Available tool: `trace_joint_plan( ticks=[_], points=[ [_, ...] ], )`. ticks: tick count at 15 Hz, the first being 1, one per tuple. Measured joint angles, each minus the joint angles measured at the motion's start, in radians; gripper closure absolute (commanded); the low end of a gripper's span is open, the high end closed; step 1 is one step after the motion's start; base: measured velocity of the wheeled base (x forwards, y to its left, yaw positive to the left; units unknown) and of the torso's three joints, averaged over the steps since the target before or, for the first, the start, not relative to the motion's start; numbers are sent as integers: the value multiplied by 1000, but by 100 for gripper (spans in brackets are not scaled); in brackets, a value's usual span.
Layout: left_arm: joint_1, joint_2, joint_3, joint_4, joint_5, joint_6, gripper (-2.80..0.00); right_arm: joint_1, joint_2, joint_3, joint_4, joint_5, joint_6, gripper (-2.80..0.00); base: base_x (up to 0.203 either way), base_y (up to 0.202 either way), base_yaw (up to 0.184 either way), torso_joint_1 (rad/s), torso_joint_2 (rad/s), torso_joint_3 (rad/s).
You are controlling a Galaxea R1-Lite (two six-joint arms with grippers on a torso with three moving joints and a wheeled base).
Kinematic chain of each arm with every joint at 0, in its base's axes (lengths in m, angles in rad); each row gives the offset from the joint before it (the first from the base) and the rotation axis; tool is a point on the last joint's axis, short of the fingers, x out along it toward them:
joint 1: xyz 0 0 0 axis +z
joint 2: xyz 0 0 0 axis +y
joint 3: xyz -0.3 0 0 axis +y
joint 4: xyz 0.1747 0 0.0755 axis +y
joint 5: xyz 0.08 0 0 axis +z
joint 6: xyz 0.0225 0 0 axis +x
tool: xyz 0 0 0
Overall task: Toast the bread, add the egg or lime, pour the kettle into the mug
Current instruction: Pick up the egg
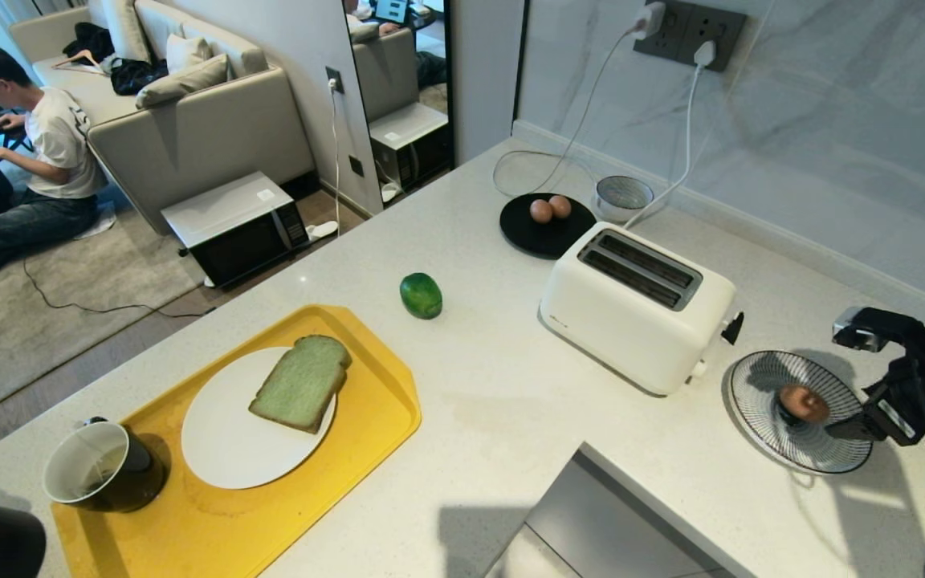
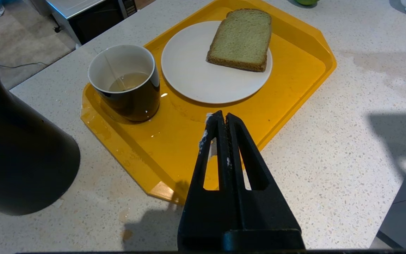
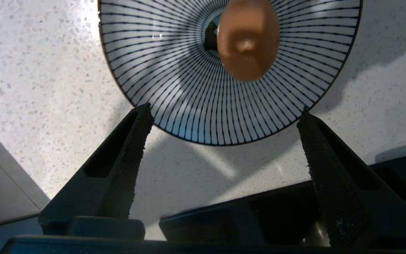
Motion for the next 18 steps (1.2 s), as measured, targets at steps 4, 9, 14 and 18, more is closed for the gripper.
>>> trace_joint_plan(
  ticks=[4,9,14,18],
  points=[
    [0,0,0,0,0,0,0,0,80,-52,-26,-2,-9,-280,0,0,0,0,0,0],
    [0,0,0,0,0,0,0,2,155,-77,-107,-4,-31,-280,0,0,0,0,0,0],
    [0,0,0,0,0,0,0,14,199,-117,-109,-4,-37,-280,0,0,0,0,0,0],
    [0,0,0,0,0,0,0,26,222,-133,-109,-3,-38,-280,0,0,0,0,0,0]
  ],
)
